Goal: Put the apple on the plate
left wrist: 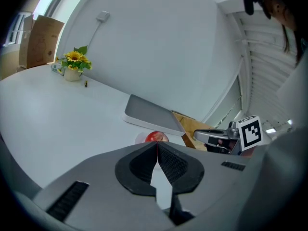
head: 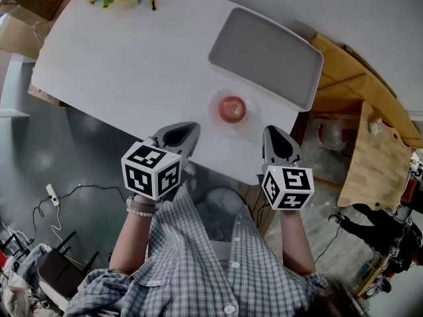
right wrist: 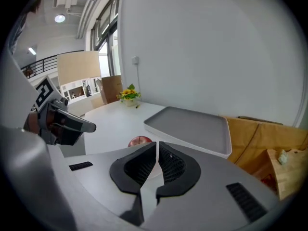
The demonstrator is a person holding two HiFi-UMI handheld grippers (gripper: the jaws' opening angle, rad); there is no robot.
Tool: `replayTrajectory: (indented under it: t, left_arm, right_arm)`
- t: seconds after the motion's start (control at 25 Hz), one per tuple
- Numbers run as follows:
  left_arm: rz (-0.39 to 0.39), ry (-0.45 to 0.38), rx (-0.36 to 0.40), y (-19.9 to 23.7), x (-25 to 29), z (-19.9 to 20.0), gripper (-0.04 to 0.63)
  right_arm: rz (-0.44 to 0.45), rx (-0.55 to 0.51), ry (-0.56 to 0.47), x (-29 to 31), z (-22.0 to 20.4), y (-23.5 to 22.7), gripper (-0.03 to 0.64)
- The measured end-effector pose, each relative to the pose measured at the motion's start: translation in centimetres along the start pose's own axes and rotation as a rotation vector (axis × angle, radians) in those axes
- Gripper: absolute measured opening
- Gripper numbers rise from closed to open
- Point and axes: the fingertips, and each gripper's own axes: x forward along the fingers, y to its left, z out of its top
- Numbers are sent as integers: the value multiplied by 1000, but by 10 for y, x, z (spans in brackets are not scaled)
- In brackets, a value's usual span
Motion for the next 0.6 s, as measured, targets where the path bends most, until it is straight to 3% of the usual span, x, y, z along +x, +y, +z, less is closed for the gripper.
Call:
replayTrajectory:
  t: [0.6]
  left_arm:
    - [85, 106, -142, 36, 58, -35, 12]
  right_arm:
    - [183, 245, 261, 63, -68, -9, 35]
